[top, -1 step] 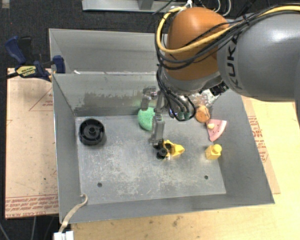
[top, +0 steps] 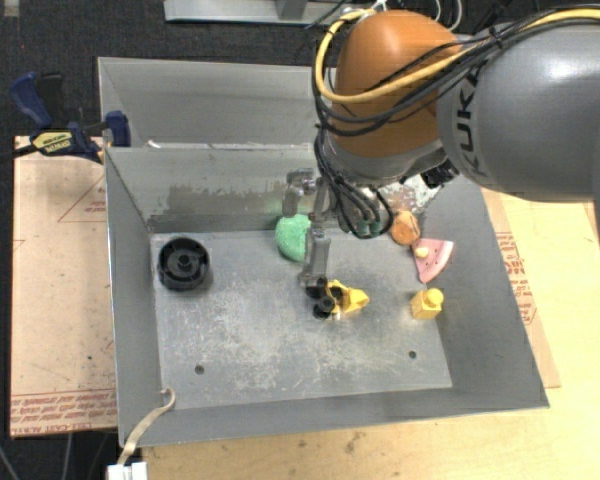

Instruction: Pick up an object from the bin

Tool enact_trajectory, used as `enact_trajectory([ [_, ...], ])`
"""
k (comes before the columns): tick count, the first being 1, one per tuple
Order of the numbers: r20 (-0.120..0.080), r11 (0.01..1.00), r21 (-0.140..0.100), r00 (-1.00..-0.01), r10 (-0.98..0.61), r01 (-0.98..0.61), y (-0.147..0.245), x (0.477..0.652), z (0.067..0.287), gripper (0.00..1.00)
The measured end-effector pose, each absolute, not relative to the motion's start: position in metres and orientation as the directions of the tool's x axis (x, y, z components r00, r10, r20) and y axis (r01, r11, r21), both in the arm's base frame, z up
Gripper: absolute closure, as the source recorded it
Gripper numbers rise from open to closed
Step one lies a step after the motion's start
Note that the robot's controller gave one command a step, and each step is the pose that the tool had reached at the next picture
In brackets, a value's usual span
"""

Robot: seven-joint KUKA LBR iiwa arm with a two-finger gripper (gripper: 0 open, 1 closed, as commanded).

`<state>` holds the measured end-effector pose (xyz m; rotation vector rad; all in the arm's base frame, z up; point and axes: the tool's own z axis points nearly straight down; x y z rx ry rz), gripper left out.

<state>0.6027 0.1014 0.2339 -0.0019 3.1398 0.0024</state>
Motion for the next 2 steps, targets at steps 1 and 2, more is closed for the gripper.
enact_trajectory([
  [1, -0.004, 1.000, 0.001, -1.000, -0.016, -0.016, 0.093, 0.628, 0.238, 0.00],
  [2, -0.005, 1.000, 0.002, -1.000, 0.001, 0.001, 0.063, 0.646, 0.225, 0.00],
])
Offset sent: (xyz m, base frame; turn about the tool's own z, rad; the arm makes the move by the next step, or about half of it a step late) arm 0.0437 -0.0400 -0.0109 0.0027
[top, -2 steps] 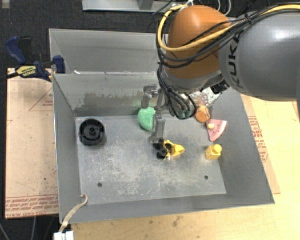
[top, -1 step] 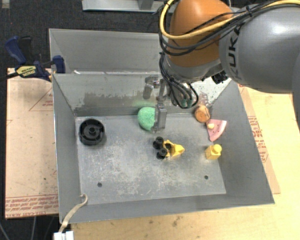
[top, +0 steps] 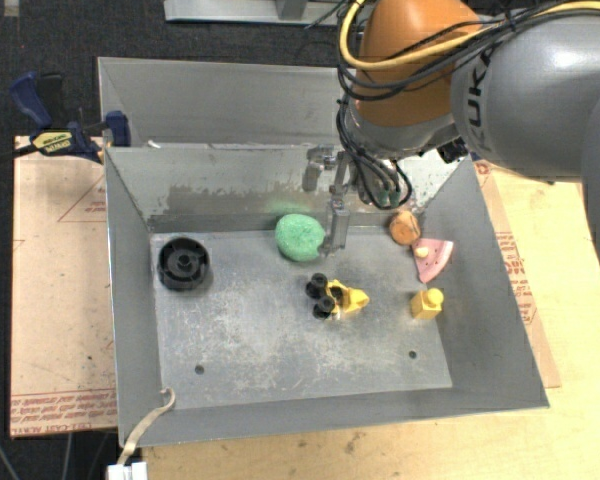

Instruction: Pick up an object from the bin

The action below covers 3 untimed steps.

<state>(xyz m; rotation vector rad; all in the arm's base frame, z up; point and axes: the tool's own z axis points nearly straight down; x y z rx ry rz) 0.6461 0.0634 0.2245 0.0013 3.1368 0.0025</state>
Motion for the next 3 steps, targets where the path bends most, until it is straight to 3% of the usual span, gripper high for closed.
enact_trajectory([
  [1, -0.007, 1.000, 0.002, -1.000, 0.026, 0.026, 0.060, 0.643, 0.158, 0.00],
  [2, 0.002, 0.989, 0.001, -0.989, 0.148, 0.148, 0.031, 0.634, 0.131, 0.00],
  [3, -0.004, 0.976, 0.003, -0.976, 0.216, 0.216, 0.023, 0.639, 0.088, 0.00],
])
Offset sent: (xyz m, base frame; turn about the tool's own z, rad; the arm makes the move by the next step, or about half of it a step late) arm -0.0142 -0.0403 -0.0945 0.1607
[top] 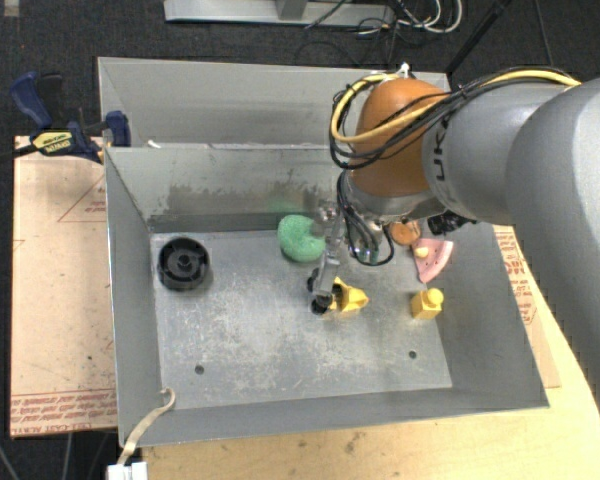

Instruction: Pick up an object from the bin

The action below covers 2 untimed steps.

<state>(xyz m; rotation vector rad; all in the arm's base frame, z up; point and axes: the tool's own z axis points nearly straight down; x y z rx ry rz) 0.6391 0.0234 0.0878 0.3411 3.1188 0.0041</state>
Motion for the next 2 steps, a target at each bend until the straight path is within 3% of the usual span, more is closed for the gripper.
enact_trajectory([
  [1, -0.012, 0.952, 0.008, -0.952, 0.305, 0.305, 0.0065, 0.6224, 0.0766, 1.00],
  [2, -0.012, 0.952, 0.008, -0.952, 0.305, 0.305, 0.0064, 0.6223, 0.0765, 1.00],
])
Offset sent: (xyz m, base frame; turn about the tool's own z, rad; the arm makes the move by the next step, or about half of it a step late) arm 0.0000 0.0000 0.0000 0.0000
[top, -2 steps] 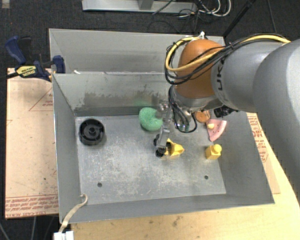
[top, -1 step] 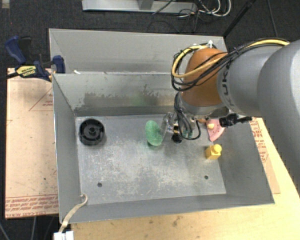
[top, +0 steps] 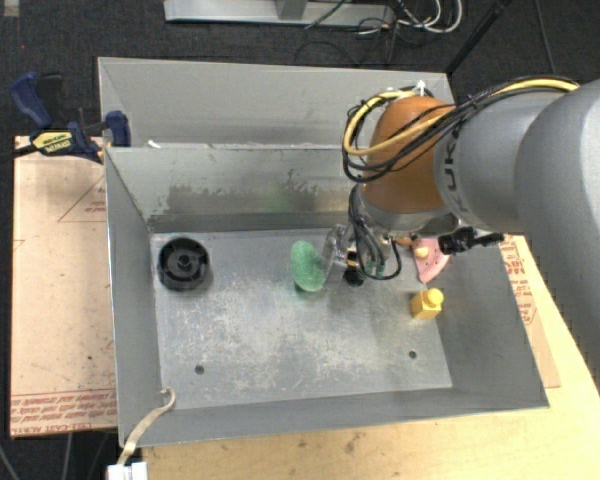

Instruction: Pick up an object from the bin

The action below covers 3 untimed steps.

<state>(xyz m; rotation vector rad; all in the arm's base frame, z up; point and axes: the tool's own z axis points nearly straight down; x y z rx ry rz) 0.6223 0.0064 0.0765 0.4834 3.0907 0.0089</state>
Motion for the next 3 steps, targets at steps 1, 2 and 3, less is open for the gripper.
enact_trajectory([
  [1, -0.002, 0.957, 0.002, -0.957, 0.291, 0.291, -0.002, 0.619, 0.106, 1.00],
  [2, -0.001, 0.955, 0.002, -0.955, 0.296, 0.296, 0.006, 0.573, 0.142, 0.00],
  [3, -0.001, 0.955, 0.002, -0.955, 0.296, 0.296, 0.006, 0.573, 0.142, 0.00],
])
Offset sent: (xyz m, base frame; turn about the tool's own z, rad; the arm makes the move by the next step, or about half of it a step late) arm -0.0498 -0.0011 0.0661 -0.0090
